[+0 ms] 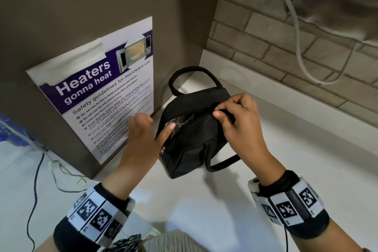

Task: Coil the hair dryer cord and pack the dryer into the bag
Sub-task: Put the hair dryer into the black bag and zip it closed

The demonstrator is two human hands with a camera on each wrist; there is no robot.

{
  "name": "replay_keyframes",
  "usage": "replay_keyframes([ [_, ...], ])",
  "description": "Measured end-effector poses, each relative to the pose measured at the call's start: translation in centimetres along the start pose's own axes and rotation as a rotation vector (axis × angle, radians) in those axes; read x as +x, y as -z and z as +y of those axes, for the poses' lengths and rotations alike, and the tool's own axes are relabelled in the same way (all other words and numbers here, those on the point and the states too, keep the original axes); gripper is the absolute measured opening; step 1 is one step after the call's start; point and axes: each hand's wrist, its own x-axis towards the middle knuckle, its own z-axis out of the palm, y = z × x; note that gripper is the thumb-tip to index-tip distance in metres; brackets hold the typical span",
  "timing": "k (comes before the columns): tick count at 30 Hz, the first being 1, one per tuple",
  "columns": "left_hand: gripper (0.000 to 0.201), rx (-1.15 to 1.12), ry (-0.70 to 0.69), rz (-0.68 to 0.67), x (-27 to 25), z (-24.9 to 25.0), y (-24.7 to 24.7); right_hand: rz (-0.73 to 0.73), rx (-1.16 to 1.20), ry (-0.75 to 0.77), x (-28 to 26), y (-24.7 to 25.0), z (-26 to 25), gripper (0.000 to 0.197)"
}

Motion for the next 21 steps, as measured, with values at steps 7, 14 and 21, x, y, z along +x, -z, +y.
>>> replay_keyframes([
  [7, 0.031, -0.322, 0.391, -0.285, 0.1, 0.1, -0.7, -0.234, -0.224, 0.177, -1.8, -1.0, -2.8, 0.027],
  [14, 0.019, -0.464, 0.443, -0.359, -0.2, -0.5, -0.6, -0.204, -0.267, 0.210, -2.5, -1.7, -3.4, 0.024],
  [21, 0.014, -0.709, 0.572, -0.617, 0.0, -1.5, 0.4, -0.201, -0.129, 0.143, -2.7, -2.2, -4.2, 0.024],
])
